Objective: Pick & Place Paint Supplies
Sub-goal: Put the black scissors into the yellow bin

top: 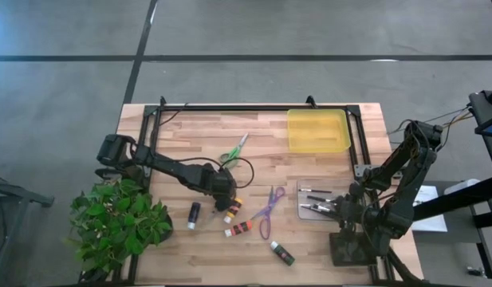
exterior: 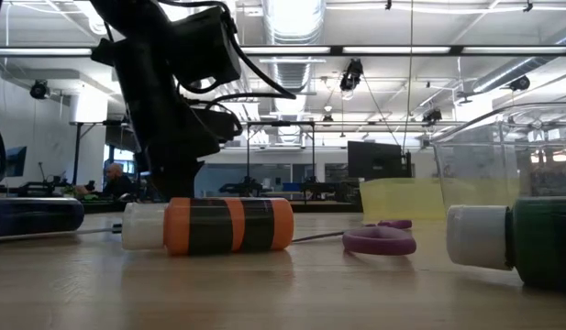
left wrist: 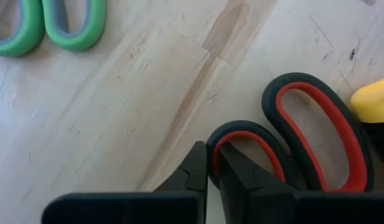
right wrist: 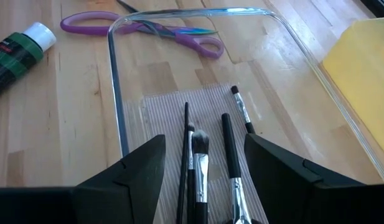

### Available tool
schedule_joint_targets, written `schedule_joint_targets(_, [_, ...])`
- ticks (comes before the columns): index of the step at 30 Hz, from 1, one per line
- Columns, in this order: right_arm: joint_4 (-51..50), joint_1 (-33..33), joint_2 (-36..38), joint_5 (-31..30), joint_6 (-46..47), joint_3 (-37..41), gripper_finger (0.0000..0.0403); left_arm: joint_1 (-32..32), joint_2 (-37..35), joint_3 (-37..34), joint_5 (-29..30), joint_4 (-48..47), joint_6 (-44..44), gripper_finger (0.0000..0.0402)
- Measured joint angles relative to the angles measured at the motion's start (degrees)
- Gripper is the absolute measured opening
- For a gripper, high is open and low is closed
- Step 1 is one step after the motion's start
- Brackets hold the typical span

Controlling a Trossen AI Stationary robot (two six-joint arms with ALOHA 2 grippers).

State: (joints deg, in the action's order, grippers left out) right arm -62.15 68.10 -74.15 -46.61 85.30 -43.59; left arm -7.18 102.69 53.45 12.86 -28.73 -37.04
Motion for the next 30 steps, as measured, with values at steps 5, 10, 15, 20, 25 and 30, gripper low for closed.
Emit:
schedule_joint_targets(5, [0.2, 0.0, 0.0, -0.1, 0.0, 0.0, 0.0218, 0.0, 0.1, 0.6, 0.5, 0.0, 2.5, 0.0016])
schedule_joint_targets(10, [1.9, 0.0, 0.0, -4.1, -1.7, 0.0, 0.0218, 0.2, -0.7, 2.8, 6.4, 0.1, 4.6, 0.0009])
schedule_joint_targets(15, [3.2, 0.0, 0.1, -13.2, -2.3, -0.9, 0.0218, -0.5, -2.8, 5.3, 16.2, 2.7, 7.8, 0.0001])
schedule_joint_targets(20, [6.8, -0.1, 0.1, -26.2, -3.6, -2.4, 0.0218, -1.3, -3.8, 6.9, 23.1, 8.5, 11.3, 0.0002])
schedule_joint_targets(25, [11.5, -0.1, 0.2, -31.5, -11.7, -4.2, 0.0218, -1.5, -3.8, 8.1, 22.3, 10.1, 13.7, 0.0002])
schedule_joint_targets(30, [12.0, -0.1, 0.2, -31.6, -14.3, -5.6, 0.0218, -1.4, -3.9, 8.1, 14.5, 9.6, 16.7, 0.0001])
